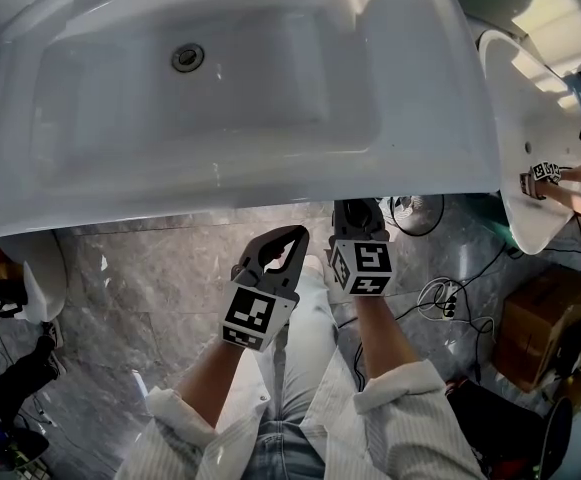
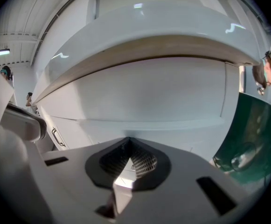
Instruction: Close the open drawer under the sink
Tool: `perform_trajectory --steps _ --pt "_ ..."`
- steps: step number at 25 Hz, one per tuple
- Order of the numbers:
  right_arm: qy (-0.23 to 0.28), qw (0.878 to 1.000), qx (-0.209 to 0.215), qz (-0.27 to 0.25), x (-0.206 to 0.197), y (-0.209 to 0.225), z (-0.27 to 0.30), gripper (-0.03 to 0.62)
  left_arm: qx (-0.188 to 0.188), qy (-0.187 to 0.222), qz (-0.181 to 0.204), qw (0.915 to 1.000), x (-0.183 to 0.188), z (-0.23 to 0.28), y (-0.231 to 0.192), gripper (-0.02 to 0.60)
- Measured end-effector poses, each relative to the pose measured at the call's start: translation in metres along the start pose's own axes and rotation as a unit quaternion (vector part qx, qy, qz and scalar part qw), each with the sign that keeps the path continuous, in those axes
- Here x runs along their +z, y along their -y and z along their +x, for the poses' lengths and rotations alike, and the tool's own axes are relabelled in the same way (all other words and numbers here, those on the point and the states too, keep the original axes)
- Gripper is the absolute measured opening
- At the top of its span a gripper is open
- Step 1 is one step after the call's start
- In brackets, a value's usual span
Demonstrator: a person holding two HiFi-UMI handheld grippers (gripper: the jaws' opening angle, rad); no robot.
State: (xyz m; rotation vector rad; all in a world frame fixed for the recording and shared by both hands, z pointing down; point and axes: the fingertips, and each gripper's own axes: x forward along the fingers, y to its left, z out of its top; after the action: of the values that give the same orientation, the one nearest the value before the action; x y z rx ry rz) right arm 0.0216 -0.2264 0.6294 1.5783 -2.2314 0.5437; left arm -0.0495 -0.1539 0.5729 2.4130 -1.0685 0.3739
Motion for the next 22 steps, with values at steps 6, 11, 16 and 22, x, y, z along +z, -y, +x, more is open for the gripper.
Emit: perform_trajectory --steps 6,11,16,22 --pt "-0.011 1.000 -0.007 0.018 -0.001 -0.001 0.001 0.011 0.001 0.003 0.004 1.0000 0.003 -0.003 0.002 0.018" --pt "-0.019 1.000 0.003 0.017 0.004 -0.010 -0.015 0.011 0.003 0.011 0.012 0.9999 0.017 -0.010 0.012 0.018" --pt "-0.022 0.999 0.028 0.006 0.012 -0.025 -0.041 0.011 0.013 0.027 0.021 0.9993 0.041 -0.019 0.016 0.018" --pt "-0.015 0.998 0.056 -0.032 0.032 -0.031 -0.078 0.009 0.021 0.043 0.034 0.9983 0.068 -0.029 0.032 0.018"
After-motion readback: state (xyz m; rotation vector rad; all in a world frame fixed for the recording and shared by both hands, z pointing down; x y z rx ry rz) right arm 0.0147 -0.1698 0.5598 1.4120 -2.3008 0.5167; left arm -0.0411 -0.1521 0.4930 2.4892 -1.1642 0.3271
